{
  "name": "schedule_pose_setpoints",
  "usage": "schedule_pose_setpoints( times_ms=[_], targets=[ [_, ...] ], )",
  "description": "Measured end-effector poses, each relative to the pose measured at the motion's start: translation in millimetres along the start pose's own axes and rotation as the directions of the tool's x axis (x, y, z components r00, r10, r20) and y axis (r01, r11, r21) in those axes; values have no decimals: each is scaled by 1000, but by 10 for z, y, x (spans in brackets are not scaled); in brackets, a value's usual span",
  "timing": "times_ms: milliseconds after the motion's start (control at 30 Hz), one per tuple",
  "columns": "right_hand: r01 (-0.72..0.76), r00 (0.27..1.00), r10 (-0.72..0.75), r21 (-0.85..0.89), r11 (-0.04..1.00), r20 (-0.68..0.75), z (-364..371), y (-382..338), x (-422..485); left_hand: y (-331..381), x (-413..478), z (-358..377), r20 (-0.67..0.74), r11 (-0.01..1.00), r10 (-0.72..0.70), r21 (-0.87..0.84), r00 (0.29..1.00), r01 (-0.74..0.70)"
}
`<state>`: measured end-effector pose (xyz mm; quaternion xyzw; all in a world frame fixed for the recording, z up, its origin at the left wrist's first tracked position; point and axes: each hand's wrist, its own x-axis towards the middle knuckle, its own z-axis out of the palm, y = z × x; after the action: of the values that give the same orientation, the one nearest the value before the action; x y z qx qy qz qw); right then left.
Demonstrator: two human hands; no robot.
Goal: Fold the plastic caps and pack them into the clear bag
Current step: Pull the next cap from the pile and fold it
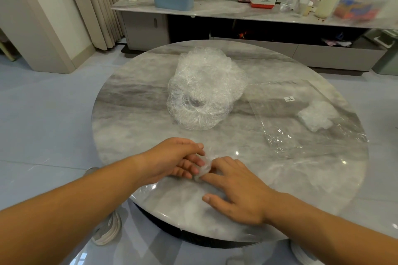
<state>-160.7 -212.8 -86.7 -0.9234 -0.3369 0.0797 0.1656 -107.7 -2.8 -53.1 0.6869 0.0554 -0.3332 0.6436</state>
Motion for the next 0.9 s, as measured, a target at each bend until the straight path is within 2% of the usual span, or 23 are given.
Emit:
schedule_pose_setpoints(
  times_ms=[233,300,433,633,800,900],
  targets=[
    [-1,958,18,60,998,-287,-36,100,-159,-104,-1,88,-14,998,-10,60,1000,11],
    [1,947,21,68,998,-322,-55,99,-186,-103,-2,109,-11,998,-3,67,1000,4],
    [80,970,-72,24,997,-232,-61,65,-183,-72,2,163,-2,998,7,62,1000,-7],
    [86,991,-91,-48,995,-97,-59,108,-219,-50,-4,189,10,997,13,74,1000,-14],
    [23,986,-40,-105,994,-161,3,200,-280,-42,10,185,14,994,16,104,1000,-17],
    [0,978,-20,-99,995,-209,26,252,-335,-17,23,171,-32,988,69,144,997,-64]
  ],
)
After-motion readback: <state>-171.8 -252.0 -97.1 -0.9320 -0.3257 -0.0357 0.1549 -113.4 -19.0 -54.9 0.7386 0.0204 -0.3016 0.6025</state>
